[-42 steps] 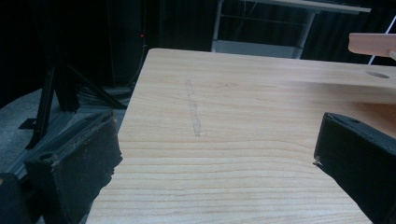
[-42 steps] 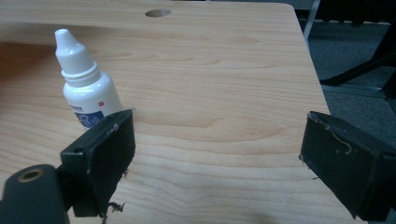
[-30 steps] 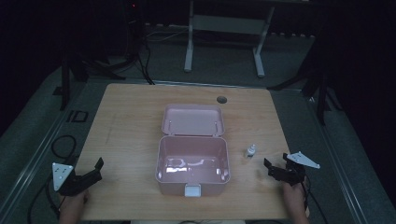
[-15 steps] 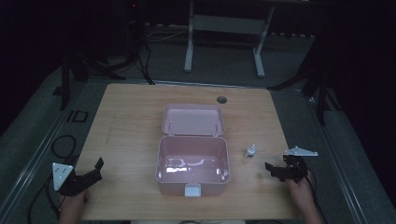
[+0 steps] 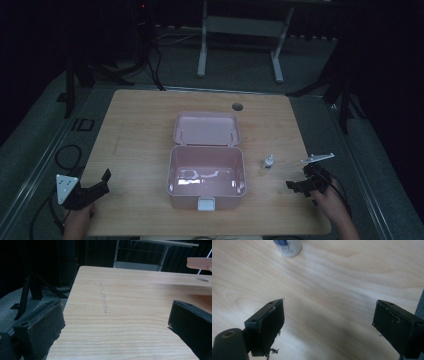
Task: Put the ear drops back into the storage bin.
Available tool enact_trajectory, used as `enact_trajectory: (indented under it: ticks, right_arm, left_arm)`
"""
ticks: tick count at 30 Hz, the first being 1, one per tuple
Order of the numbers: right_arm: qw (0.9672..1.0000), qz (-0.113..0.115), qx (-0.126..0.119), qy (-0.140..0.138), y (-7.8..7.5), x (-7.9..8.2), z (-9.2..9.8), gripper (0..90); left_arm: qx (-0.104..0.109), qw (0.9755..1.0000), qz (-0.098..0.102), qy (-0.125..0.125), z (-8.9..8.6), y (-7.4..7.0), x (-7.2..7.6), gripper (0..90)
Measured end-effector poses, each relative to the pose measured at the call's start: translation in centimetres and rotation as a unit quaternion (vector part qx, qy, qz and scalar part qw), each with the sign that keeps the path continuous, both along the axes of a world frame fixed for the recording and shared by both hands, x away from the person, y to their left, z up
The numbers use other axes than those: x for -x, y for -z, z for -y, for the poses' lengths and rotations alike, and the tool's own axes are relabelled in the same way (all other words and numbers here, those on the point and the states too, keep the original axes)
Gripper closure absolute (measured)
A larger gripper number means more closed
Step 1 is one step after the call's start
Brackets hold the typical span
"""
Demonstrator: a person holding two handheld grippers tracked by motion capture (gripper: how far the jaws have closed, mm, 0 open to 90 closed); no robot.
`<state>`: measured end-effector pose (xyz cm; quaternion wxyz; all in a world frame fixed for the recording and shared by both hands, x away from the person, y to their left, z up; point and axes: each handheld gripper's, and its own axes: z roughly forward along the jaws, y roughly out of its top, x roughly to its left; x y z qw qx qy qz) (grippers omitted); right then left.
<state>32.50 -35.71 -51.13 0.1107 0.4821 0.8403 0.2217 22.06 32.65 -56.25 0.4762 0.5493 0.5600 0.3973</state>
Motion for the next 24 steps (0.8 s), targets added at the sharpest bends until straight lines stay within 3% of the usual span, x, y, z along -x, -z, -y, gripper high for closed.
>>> enact_trajectory:
  ticks: [6,9,10,13,14,15,18,19,20,21,22,24]
  right_arm:
    - [0.9987,-0.039,0.028,-0.018,-0.4,0.0,-0.3,10.0]
    - [0.9949,-0.069,0.055,-0.049,-0.8,-0.1,-0.8,10.0]
    - [0.9949,-0.069,0.055,-0.049,-0.8,-0.1,-0.8,10.0]
    - [0.9895,-0.098,0.079,-0.072,-1.1,-0.1,-1.2,10.0]
    - [0.9895,-0.098,0.079,-0.072,-1.1,-0.1,-1.2,10.0]
    - [0.9857,-0.117,0.089,-0.082,-1.1,-0.3,-1.4,10.0]
    - [0.9782,-0.146,0.113,-0.096,-1.0,-0.3,-1.9,9.9]
    - [0.9782,-0.146,0.113,-0.096,-1.0,-0.3,-1.9,9.9]
    - [0.9725,-0.164,0.125,-0.108,-0.9,-0.3,-2.2,10.0]
    - [0.9725,-0.164,0.125,-0.108,-0.9,-0.3,-2.2,10.0]
    - [0.9667,-0.181,0.136,-0.119,-0.9,-0.4,-2.6,10.0]
    - [0.9606,-0.195,0.150,-0.129,-0.9,-0.4,-3.0,9.9]
  left_arm:
    - [0.001,1.0000,0.000,-0.001,0.0,0.0,0.0,0.5]
    - [0.001,1.0000,0.000,0.000,0.0,0.0,0.0,0.5]
    - [0.001,1.0000,0.000,0.000,0.0,0.0,0.0,0.5]
    - [0.000,1.0000,0.000,0.000,0.0,0.0,0.0,0.5]
    - [0.000,1.0000,-0.001,0.000,0.0,0.0,0.0,0.5]
    - [0.000,1.0000,-0.001,0.000,0.0,0.0,0.0,0.5]
    - [0.001,1.0000,0.000,-0.001,0.0,0.0,0.0,0.5]
    - [0.001,1.0000,0.000,-0.001,0.0,0.0,0.0,0.5]
    - [0.002,1.0000,0.000,0.000,0.0,0.0,0.0,0.5]
    - [0.002,1.0000,0.000,0.000,0.0,0.0,0.0,0.5]
    - [0.002,1.0000,0.000,0.000,0.0,0.0,0.0,0.4]
    - [0.002,1.0000,0.000,0.000,0.0,0.0,0.0,0.5]
